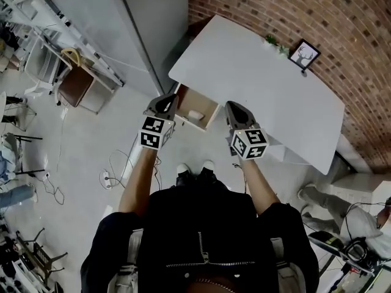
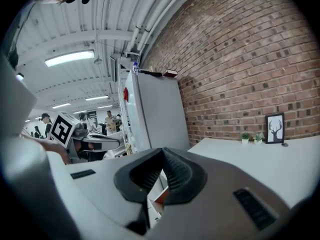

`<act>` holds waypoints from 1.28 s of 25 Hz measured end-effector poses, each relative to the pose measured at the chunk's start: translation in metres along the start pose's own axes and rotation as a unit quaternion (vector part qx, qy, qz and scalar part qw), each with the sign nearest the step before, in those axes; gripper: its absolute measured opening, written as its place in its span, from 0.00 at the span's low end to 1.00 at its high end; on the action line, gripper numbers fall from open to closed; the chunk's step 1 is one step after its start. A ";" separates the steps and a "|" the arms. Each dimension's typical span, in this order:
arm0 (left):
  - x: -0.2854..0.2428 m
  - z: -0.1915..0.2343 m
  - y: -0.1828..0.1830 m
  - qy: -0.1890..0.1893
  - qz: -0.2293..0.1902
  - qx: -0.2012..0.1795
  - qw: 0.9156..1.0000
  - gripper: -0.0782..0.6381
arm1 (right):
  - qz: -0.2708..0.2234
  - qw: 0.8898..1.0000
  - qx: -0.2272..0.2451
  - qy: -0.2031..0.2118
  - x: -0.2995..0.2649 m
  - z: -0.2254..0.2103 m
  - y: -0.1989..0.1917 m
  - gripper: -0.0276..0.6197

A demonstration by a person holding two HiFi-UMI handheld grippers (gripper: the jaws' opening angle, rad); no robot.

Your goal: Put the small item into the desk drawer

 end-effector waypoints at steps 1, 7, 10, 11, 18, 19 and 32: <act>0.002 0.000 0.005 0.000 -0.007 -0.003 1.000 0.14 | -0.007 1.000 0.002 -0.002 0.001 -0.002 0.006 0.04; 0.016 0.003 0.028 0.007 -0.043 -0.006 0.999 0.14 | -0.033 0.999 0.034 -0.003 0.001 -0.002 0.033 0.04; 0.019 0.004 0.032 0.008 -0.050 -0.009 0.999 0.14 | -0.037 0.998 0.042 0.001 0.000 0.000 0.040 0.04; 0.019 0.005 0.033 0.009 -0.051 -0.010 0.999 0.14 | -0.038 0.998 0.044 0.002 0.000 0.000 0.041 0.04; 0.016 0.006 0.033 0.017 -0.062 0.004 0.998 0.14 | -0.037 0.998 0.050 0.002 0.000 -0.005 0.042 0.04; 0.016 0.006 0.033 0.017 -0.063 0.006 0.998 0.14 | -0.038 0.998 0.050 0.003 0.000 -0.005 0.042 0.04; 0.003 0.001 0.032 0.013 -0.061 0.010 0.998 0.14 | -0.037 0.998 0.048 -0.001 -0.001 -0.017 0.039 0.04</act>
Point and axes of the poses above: the fingertips, and each gripper's own axes: x backward along the fingers, z to its left, y out of its top, the point moved 3 cm from there along x, backward along the fingers, and after that the axes turned 4 degrees about -z, right-handed, at the moved point
